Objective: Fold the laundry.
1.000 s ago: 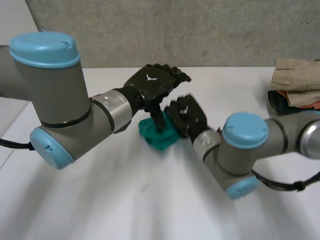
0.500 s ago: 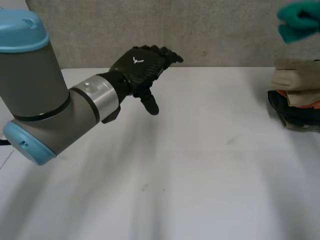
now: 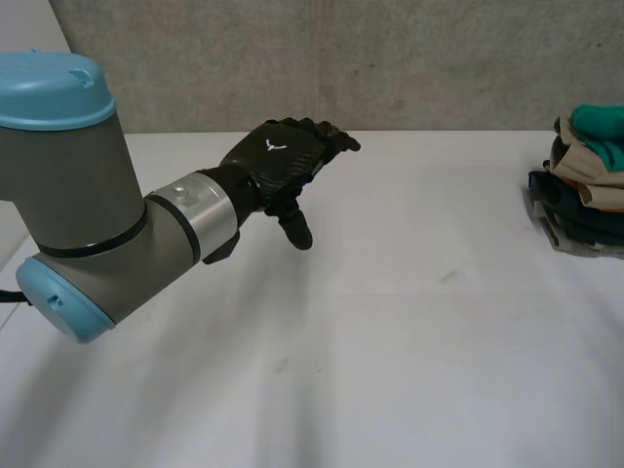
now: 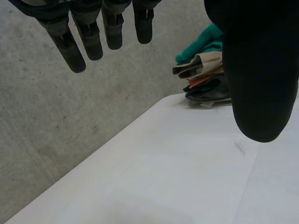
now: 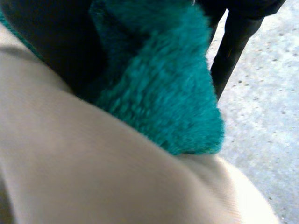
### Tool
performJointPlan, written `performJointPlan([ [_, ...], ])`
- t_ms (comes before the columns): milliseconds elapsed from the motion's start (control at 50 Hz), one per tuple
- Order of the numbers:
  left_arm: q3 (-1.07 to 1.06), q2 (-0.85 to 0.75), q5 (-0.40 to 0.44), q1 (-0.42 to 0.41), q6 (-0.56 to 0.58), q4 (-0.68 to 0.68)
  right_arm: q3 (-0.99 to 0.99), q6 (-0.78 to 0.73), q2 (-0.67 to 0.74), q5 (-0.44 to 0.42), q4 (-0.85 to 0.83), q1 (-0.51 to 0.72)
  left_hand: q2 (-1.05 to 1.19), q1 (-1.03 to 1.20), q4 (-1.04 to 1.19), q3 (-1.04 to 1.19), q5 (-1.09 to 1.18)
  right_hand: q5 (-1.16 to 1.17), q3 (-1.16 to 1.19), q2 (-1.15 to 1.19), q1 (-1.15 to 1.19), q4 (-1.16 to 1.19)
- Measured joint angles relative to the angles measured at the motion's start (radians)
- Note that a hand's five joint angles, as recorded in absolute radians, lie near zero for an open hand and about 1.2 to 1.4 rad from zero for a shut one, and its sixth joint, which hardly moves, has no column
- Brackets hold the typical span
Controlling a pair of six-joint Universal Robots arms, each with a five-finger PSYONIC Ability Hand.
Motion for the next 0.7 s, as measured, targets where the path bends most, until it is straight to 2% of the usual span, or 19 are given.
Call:
performJointPlan([
  [20, 0.0, 0.001, 0.0, -0.001, 0.0, 0.0, -0.003, 0.008, -0.002, 0.001, -0.001, -0.002, 0.0, 0.0, 0.0, 0.0, 0.0, -0.082, -0.1, -0.084, -0.08, -0.081],
  [60, 0.0, 0.006, 0.0, -0.004, 0.0, -0.001, -0.008, 0.036, -0.017, 0.008, -0.003, -0.008, 0.0, 0.0, 0.0, 0.0, 0.0, -0.452, -0.462, -0.446, -0.44, -0.468],
  [120, 0.0, 0.015, 0.0, -0.007, 0.0, -0.001, 0.006, 0.053, -0.056, 0.021, 0.0, -0.011, 0.0, 0.0, 0.0, 0.0, 0.0, -0.58, -0.59, -0.557, -0.511, -0.605],
  [300, 0.0, 0.05, 0.001, -0.014, -0.006, -0.001, 0.175, 0.053, -0.269, 0.044, 0.043, -0.023, 0.0, 0.0, 0.0, 0.0, 0.0, -0.58, -0.592, -0.557, -0.511, -0.611],
  [380, -0.001, 0.068, 0.003, -0.02, -0.024, -0.002, 0.251, 0.04, -0.377, 0.065, 0.122, -0.071, 0.0, 0.0, 0.0, 0.0, 0.0, -0.58, -0.592, -0.557, -0.511, -0.611],
  [500, -0.002, 0.094, 0.004, -0.03, -0.056, -0.001, 0.266, -0.009, -0.46, 0.123, 0.282, -0.155, 0.0, 0.0, 0.0, 0.0, 0.0, -0.58, -0.592, -0.557, -0.511, -0.611],
  [600, 0.0, 0.125, 0.004, -0.035, -0.072, 0.004, 0.221, -0.11, -0.496, 0.24, 0.413, -0.209, 0.0, 0.0, 0.0, 0.0, 0.0, -0.58, -0.592, -0.557, -0.511, -0.611],
  [620, 0.002, 0.135, 0.003, -0.035, -0.076, 0.006, 0.2, -0.155, -0.508, 0.303, 0.444, -0.213, 0.0, 0.0, 0.0, 0.0, 0.0, -0.58, -0.592, -0.557, -0.511, -0.611],
  [700, 0.009, 0.166, -0.003, -0.033, -0.099, 0.016, 0.171, -0.217, -0.545, 0.42, 0.473, -0.164, 0.0, 0.0, 0.0, 0.0, 0.0, -0.58, -0.592, -0.557, -0.511, -0.611],
])
